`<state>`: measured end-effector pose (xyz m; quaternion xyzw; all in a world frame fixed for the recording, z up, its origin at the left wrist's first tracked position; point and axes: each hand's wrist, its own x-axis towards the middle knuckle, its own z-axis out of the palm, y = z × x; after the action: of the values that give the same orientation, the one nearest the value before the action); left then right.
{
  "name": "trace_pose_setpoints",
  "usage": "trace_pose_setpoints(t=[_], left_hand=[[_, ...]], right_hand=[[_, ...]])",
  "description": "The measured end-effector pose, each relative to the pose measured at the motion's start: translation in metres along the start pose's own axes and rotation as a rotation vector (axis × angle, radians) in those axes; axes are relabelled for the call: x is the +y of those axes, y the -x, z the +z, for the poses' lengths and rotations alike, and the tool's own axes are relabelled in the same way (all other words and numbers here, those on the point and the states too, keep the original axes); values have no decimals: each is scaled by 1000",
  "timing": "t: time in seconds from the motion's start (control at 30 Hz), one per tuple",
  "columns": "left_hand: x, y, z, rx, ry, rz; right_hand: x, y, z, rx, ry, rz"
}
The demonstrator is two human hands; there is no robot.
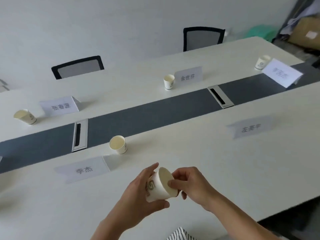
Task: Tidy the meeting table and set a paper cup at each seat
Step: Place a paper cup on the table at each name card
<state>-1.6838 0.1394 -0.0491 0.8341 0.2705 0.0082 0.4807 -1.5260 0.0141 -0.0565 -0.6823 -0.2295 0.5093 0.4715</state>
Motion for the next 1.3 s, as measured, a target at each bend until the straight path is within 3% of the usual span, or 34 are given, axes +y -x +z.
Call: trace_pose_setpoints(t=[0.17, 0.4, 0.53, 0.73, 0.9, 1.07, 1.3], left_hand=[[38, 25, 43, -69, -73, 88], [97, 66, 150, -294, -47, 178], [135, 77, 216, -523, -68, 267], [186, 39, 279, -847, -346, 289], [242, -15, 323, -785, -241, 268], [319, -57, 389, -718, -136, 276], [412, -73, 502, -950, -255, 385]], right_hand=[[30, 87, -42, 190, -154, -49], [97, 221, -74, 303, -277, -190], [134, 285, -97, 589, -312, -186], [186, 383, -153, 947, -500, -172], [232, 454, -211, 1143, -558, -60], [265, 500, -268, 1252, -413, 148], [311, 552, -337, 1268, -379, 336]])
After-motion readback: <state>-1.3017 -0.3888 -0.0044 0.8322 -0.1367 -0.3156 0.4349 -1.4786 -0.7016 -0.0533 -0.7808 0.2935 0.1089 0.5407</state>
